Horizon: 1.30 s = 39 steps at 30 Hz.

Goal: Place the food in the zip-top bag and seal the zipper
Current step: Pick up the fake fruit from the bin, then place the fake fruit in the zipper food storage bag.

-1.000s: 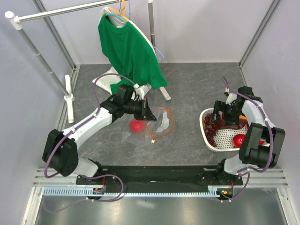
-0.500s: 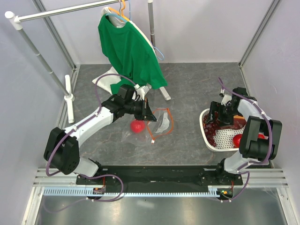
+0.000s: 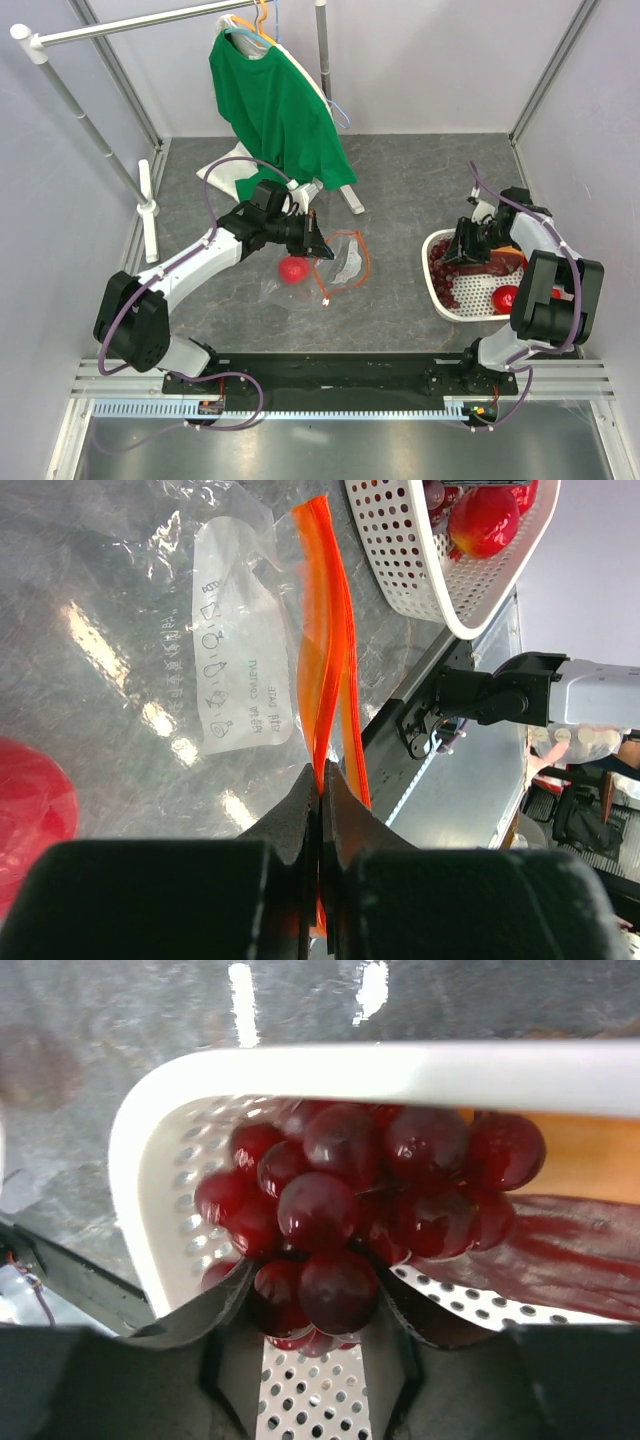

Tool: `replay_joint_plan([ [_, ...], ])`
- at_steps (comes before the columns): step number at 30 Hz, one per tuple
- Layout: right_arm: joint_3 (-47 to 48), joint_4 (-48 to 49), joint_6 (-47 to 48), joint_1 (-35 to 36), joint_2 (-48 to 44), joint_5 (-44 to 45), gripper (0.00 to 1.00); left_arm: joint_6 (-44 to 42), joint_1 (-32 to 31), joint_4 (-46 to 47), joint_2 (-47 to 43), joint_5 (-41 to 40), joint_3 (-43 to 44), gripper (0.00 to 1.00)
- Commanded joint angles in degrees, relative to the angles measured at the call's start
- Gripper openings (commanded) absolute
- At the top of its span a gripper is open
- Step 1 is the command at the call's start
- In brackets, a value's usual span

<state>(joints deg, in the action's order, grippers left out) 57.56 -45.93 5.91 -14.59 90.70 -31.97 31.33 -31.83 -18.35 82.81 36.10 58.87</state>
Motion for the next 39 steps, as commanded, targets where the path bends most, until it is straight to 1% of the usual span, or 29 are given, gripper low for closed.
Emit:
replay_joint_plan([
  [1,1.3,-1.9,0.9,-1.1,-3.6,-5.1,0.39,-2.2,0.4,0.0,-0.6,0.2,1.8,0.02],
  [3,1.9,-2.8,2.1,-1.6,-4.4,-5.3,0.35,-2.2,0.5,0.0,-0.6,0.3,1.9,0.02],
  [12,6.7,-8.9,5.9,-2.5,-9.0,-7.1,0.28,-2.4,0.4,-0.1,-0.9,0.2,1.8,0.02],
  [16,9.0,-11.9,7.8,-2.5,-10.2,-7.7,0.27,-2.6,0.5,-0.1,-0.9,0.2,1.9,0.02],
  [22,13.4,-15.5,9.1,-2.5,-14.1,-10.9,0.28,-2.6,0.4,-0.3,-0.6,0.3,1.9,0.02],
  [26,16.6,-16.6,8.0,-2.5,-17.2,-14.1,0.28,-2.7,0.5,-0.5,-0.6,0.4,1.9,0.02],
  [27,17.2,-16.7,7.5,-2.5,-17.7,-16.0,0.27,-2.7,0.5,-0.5,-0.6,0.4,1.7,0.02],
  [30,19.9,-16.3,4.9,-2.5,-18.9,-18.8,0.28,-2.3,0.5,-0.4,-0.5,0.7,1.9,0.02],
  [33,21.8,-12.7,-0.6,-0.4,-19.1,-21.5,0.27,-1.9,0.5,-0.5,-0.4,1.3,2.3,0.02],
  [34,22.1,-11.0,-3.0,1.8,-19.2,-21.7,0.27,-1.7,0.5,-0.5,-0.5,1.3,2.5,0.02],
  [36,21.6,-3.1,-11.0,4.6,-20.2,-21.6,0.27,-1.4,0.6,-0.5,-0.5,1.7,2.7,0.02],
  [37,20.7,0.3,-13.7,8.1,-20.6,-21.0,0.27,-1.3,0.7,-0.5,-0.6,2.0,2.8,0.02],
  [38,20.1,7.3,-19.0,9.9,-21.3,-20.2,0.28,-0.6,1.0,-0.3,-0.5,2.6,2.8,0.02],
  [39,19.8,10.4,-21.2,11.8,-21.3,-19.7,0.28,-0.3,1.2,-0.2,-0.5,3.0,2.8,0.02],
])
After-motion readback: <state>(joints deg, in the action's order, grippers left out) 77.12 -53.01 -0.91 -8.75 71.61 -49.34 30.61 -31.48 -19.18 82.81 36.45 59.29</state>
